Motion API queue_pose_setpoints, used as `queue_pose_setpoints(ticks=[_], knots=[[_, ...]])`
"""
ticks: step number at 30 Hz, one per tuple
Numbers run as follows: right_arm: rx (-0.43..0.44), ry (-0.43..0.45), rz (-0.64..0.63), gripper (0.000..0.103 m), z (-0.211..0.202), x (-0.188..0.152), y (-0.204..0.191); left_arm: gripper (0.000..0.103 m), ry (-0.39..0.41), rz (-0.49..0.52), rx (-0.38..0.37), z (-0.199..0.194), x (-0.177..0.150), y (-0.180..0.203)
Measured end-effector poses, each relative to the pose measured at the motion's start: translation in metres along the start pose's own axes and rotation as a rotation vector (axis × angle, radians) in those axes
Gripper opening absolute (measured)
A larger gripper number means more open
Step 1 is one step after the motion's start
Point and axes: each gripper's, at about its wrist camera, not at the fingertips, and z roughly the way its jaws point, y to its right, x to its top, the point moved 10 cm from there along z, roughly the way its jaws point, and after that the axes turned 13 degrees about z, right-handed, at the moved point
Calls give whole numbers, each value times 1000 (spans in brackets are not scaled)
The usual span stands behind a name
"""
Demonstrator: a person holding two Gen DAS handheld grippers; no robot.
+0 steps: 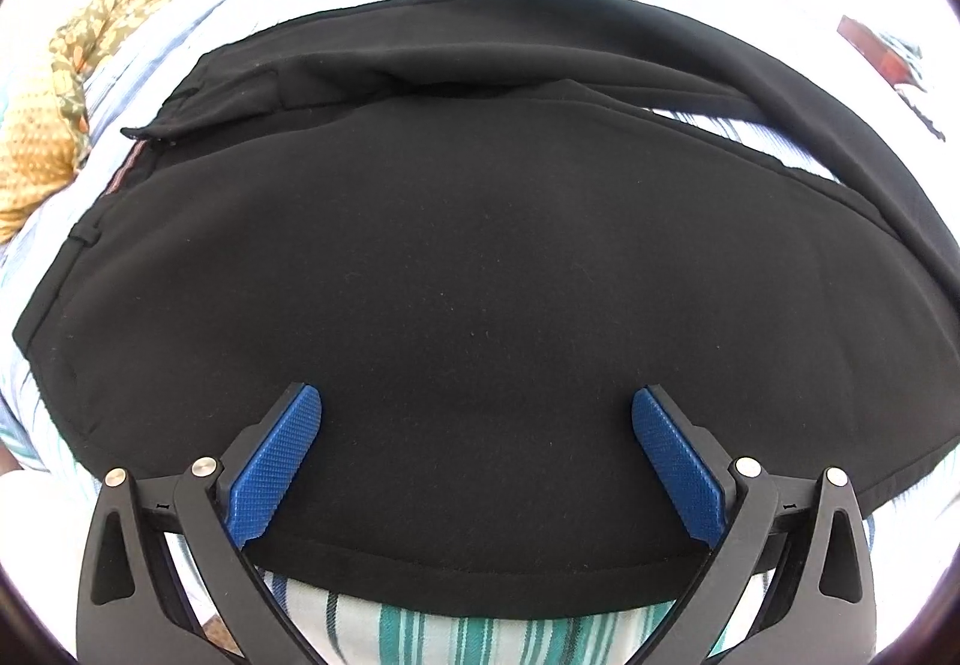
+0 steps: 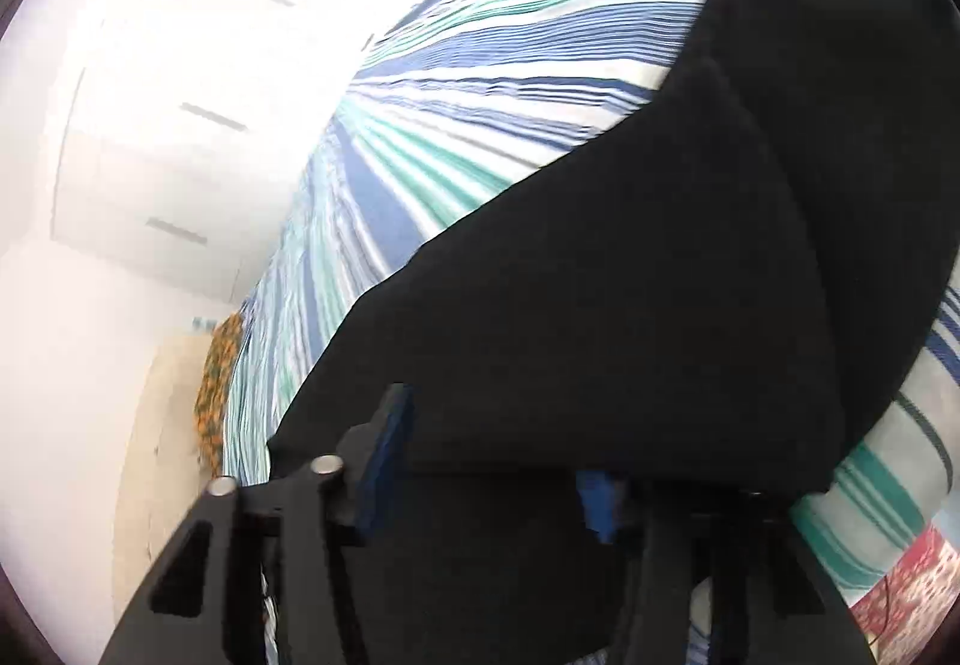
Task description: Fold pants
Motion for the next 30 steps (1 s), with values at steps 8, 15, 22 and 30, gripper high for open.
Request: queue_pose_setpoints(ticks=[8, 15, 22, 30], knots=[[100, 41, -380, 5, -73, 2, -103, 102, 83, -297, -434, -34, 142, -49], [276, 35, -682, 5, -160, -42, -186, 101, -38, -423, -490, 42, 221, -82], [277, 4, -702, 5, -182, -41, -171, 3, -70, -543, -487, 45, 203, -102], [295, 29, -693, 5, -143, 48, -219, 9, 398, -359, -267, -159, 180, -153]])
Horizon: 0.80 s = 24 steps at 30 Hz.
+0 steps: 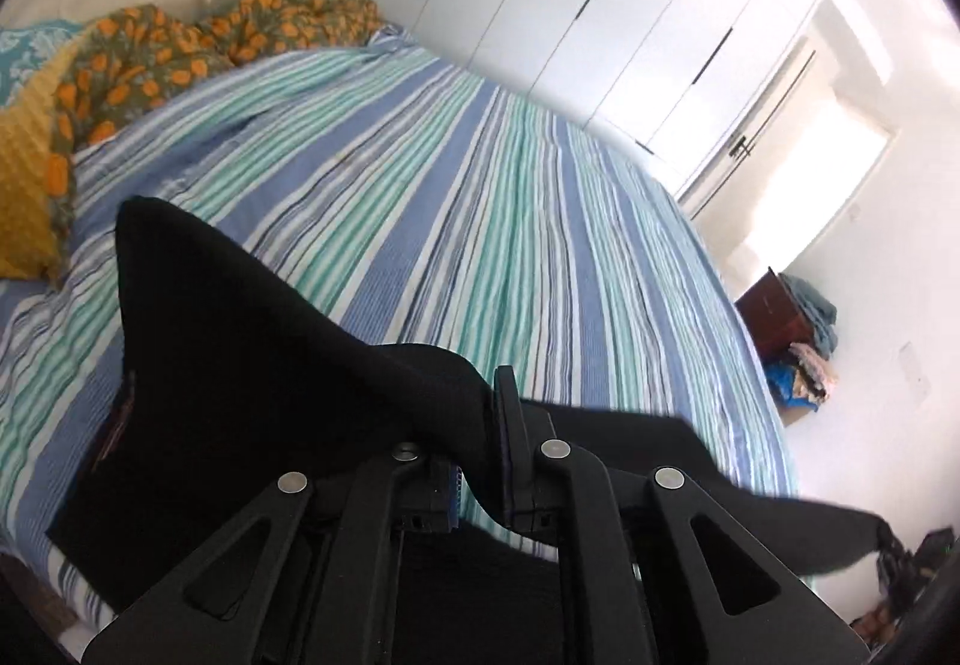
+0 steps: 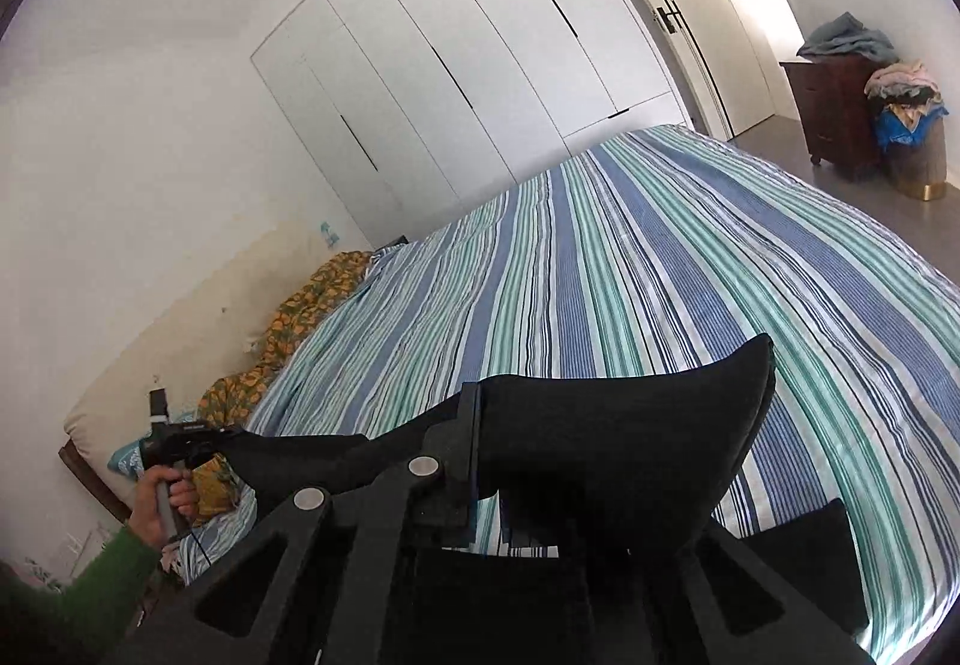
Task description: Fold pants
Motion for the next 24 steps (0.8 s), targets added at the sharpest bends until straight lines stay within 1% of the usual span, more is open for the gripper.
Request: queue_pose_setpoints(ticks=[1, 2, 3, 4, 5, 6, 7, 8, 9, 10, 11, 12, 14, 16, 17, 18, 19, 20, 21, 23, 24], knots=[[3, -19, 23, 5, 4, 3, 7, 10, -10, -6, 2, -7, -24, 4], [-10, -52, 48, 5, 7, -2, 17, 10, -50, -20, 9, -9, -61, 4], [-46, -89, 74, 5, 11, -11, 34, 10, -106, -21, 23, 2, -96, 4], [-99, -130, 103, 5, 15, -27, 55, 9, -180, -13, 38, 22, -140, 9], [-166, -181, 131, 5, 18, -47, 80, 9, -279, -9, 48, 39, -185, 9], [-248, -237, 156, 5, 21, -69, 107, 9, -358, -18, 55, 55, -216, 6], [-335, -291, 178, 5, 23, -92, 136, 9, -409, -52, 42, 67, -240, 1], [-411, -338, 191, 5, 24, -111, 161, 6, -427, -88, 33, 71, -254, -2], [-491, -385, 191, 5, 23, -130, 185, 6, -415, -109, 35, 71, -259, -2], [-541, -421, 208, 5, 21, -144, 203, 7, -401, -110, 38, 69, -256, 1], [-538, -445, 265, 5, 20, -153, 212, 7, -398, -95, 37, 68, -253, 4], [-521, -434, 297, 5, 16, -150, 214, 7, -395, -78, 35, 67, -246, 9], [-494, -390, 310, 6, 9, -139, 211, 7, -388, -57, 35, 63, -242, 16], [-465, -392, 343, 10, 8, -139, 212, 7, -393, -56, 37, 66, -242, 16], [-451, -399, 372, 21, 7, -141, 213, 7, -394, -60, 39, 67, -243, 16], [-435, -400, 400, 39, 5, -142, 215, 7, -396, -63, 41, 68, -245, 16], [-417, -383, 420, 47, 3, -137, 217, 7, -398, -64, 41, 66, -249, 20], [-398, -349, 437, 56, -1, -133, 217, 7, -399, -65, 40, 72, -253, 19], [-383, -310, 461, 58, -8, -128, 218, 7, -397, -67, 38, 73, -254, 20], [-351, -256, 542, 58, -21, -118, 227, 7, -397, -67, 36, 76, -253, 21], [-343, -254, 586, 50, -22, -118, 234, 7, -398, -65, 36, 76, -253, 20]])
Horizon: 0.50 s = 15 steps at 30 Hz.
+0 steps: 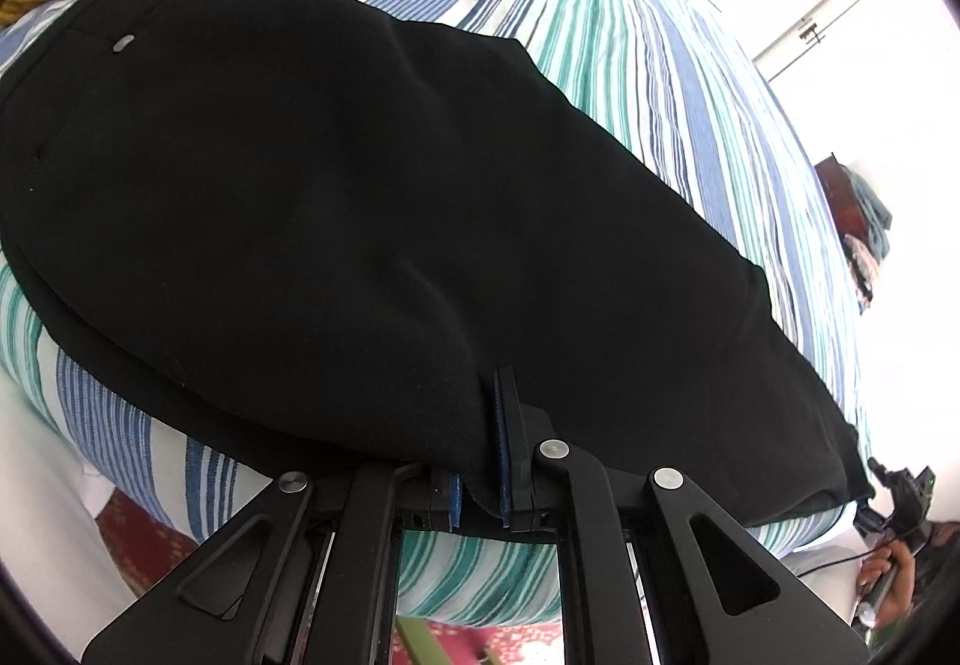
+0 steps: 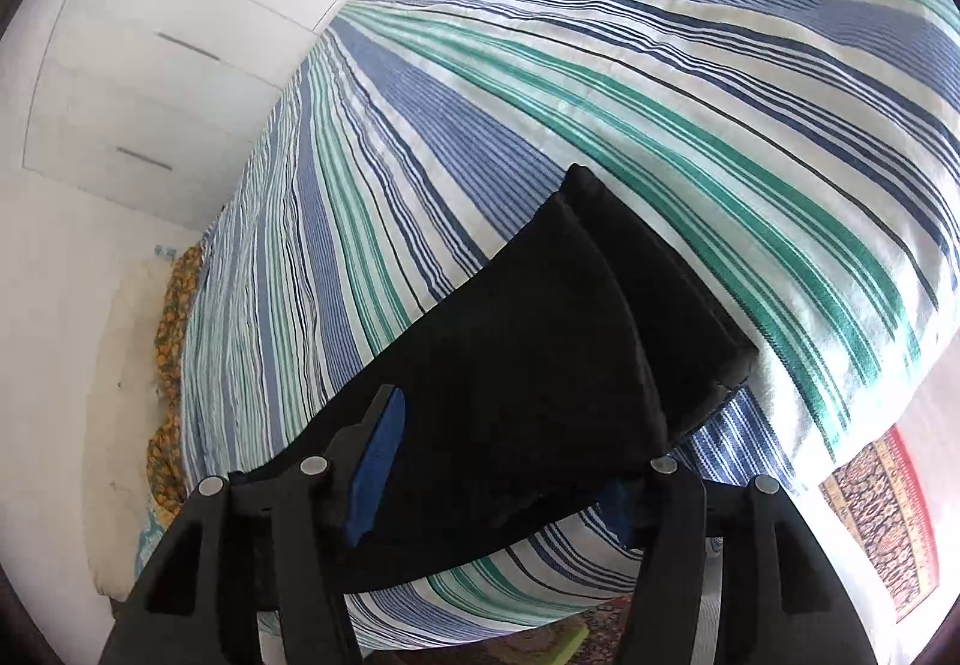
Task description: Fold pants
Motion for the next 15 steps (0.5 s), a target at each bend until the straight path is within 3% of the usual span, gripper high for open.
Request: queue_pose_setpoints(ticks=[1, 2, 4, 7, 9, 11, 15], knots=[[-3, -13, 37, 34, 2, 3, 7, 8, -2, 3, -2, 0, 0, 0], [-23, -21, 55, 5, 4, 6, 12, 8, -2, 3, -9, -5, 0, -3], [-88, 27, -5, 4, 0, 12, 9, 8, 6, 11, -30, -9, 0, 1], [-234, 133, -212, 5, -11, 21, -10, 8, -9, 31, -41, -8, -3, 4], [-316, 93, -165, 5, -1, 23, 9, 8, -31, 33, -29, -1, -7, 2], [-334, 49, -106, 5, 8, 24, 25, 7, -28, 20, -36, -1, -7, 2], [-362, 83, -154, 5, 4, 24, 21, 5, 24, -41, -106, -24, 5, 1]])
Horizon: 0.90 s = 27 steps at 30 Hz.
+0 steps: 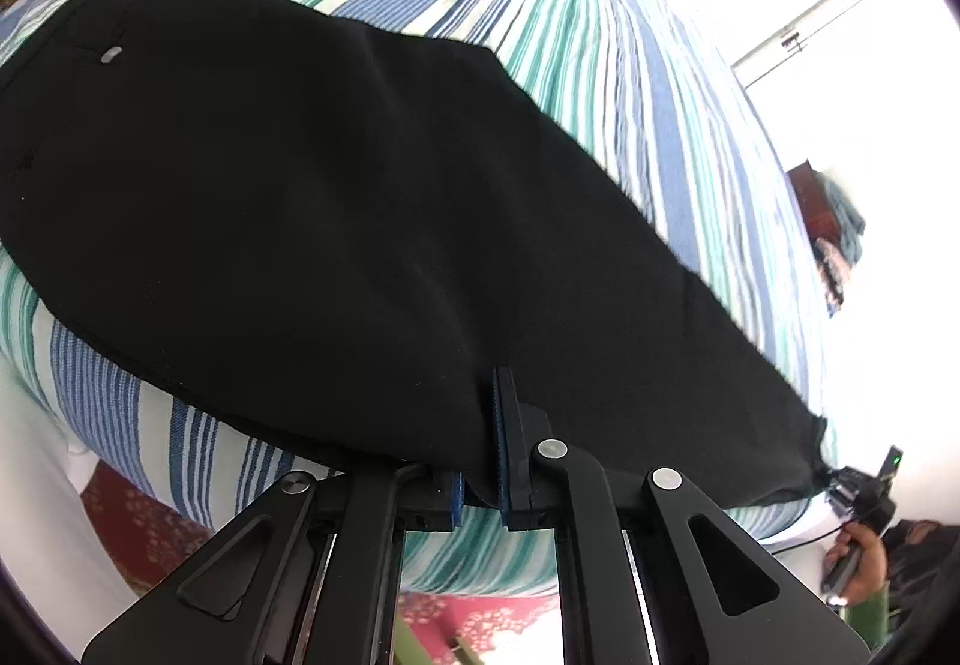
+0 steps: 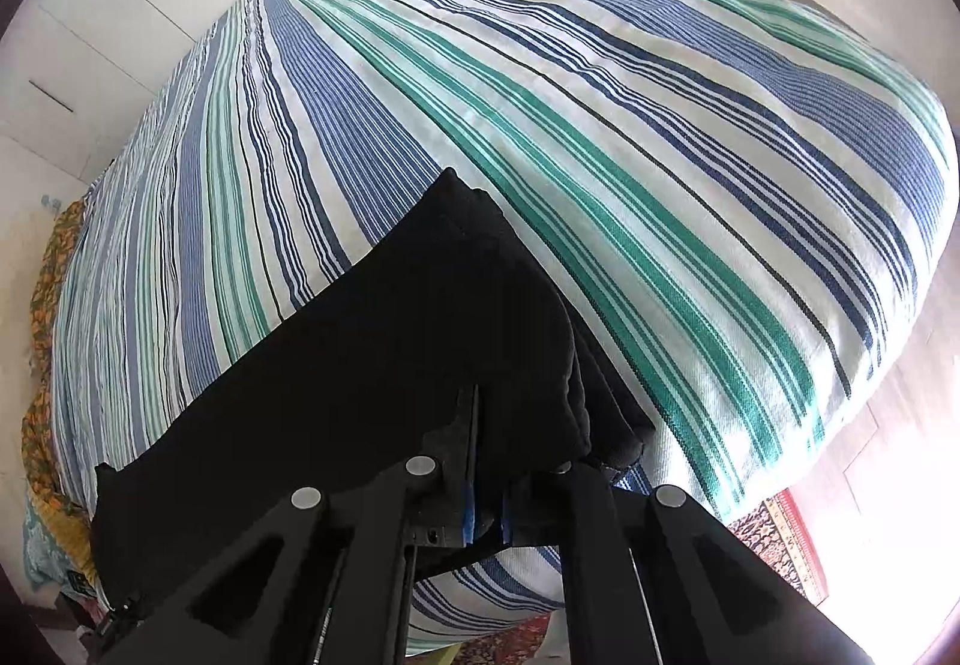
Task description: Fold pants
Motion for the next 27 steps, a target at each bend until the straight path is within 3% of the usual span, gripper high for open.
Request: queue_pose_setpoints(ticks=[6, 10, 14, 16, 17, 18, 20, 25, 27], knots=[[35, 30, 28, 5, -6, 2, 2, 4, 59, -86, -58, -7, 20, -7], [24, 37, 23, 5, -8, 4, 5, 5, -55, 1, 38, 19, 0, -14], [-10, 26, 20, 6, -2, 2, 2, 16, -60, 38, 88, 18, -6, -14], [-27, 44, -5, 19, -5, 2, -2, 51, -54, 71, 137, 6, -4, -14], [-32, 61, -14, 36, -8, 2, -5, 57, -44, 81, 157, -2, -3, -14], [-20, 84, -20, 63, -14, 3, -7, 62, -36, 88, 176, -10, -4, -14], [-1, 158, -26, 90, -34, 4, -10, 63, -24, 95, 224, -27, -4, -12], [-99, 428, 24, 91, -97, 6, 12, 66, 166, 95, 336, -77, 31, -25], [-103, 511, 21, 91, -118, 5, 10, 68, 190, 107, 353, -78, 50, -35]])
